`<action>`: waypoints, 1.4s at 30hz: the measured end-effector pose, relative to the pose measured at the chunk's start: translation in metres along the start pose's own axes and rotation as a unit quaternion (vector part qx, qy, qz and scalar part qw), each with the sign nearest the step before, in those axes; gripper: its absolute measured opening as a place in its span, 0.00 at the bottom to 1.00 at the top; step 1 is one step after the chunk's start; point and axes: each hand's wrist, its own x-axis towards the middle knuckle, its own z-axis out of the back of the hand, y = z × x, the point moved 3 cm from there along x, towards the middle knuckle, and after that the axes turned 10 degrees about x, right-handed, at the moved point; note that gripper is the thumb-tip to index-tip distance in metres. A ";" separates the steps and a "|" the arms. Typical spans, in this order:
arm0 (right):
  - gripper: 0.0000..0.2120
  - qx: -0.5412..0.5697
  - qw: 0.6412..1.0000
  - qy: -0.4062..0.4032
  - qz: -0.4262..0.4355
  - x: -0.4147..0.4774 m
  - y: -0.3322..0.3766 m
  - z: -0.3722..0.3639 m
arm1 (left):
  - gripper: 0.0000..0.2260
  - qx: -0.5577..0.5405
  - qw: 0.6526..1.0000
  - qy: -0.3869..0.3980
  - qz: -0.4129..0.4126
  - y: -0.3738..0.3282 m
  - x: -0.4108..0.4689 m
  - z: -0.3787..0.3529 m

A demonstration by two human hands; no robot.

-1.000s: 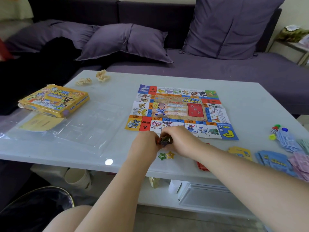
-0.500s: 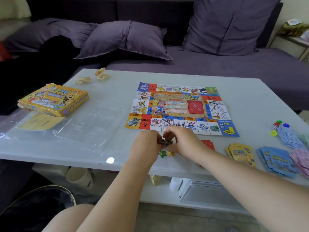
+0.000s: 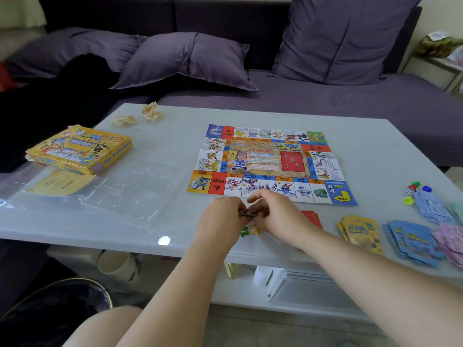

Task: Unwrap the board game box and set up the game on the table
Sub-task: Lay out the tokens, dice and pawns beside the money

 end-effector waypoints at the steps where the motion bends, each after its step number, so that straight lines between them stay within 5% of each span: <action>1: 0.17 0.008 1.000 -0.002 -0.010 -0.001 0.000 0.000 | 0.10 0.002 1.000 -0.003 0.002 0.000 0.000 0.000; 14: 0.18 0.004 1.000 0.013 -0.021 -0.003 0.006 -0.004 | 0.09 0.008 1.000 -0.027 -0.013 0.001 0.001 -0.006; 21: 0.12 -0.176 0.982 0.061 -0.022 -0.006 0.011 0.008 | 0.08 -0.056 0.997 -0.059 0.009 0.020 0.001 0.009; 28: 0.06 -0.238 0.960 0.122 -0.087 -0.001 0.025 0.000 | 0.08 -0.082 0.993 -0.085 0.016 0.033 -0.004 0.015; 42: 0.14 -0.235 0.965 0.097 -0.061 -0.033 0.025 -0.008 | 0.08 -0.107 0.990 -0.095 0.008 0.047 -0.015 0.025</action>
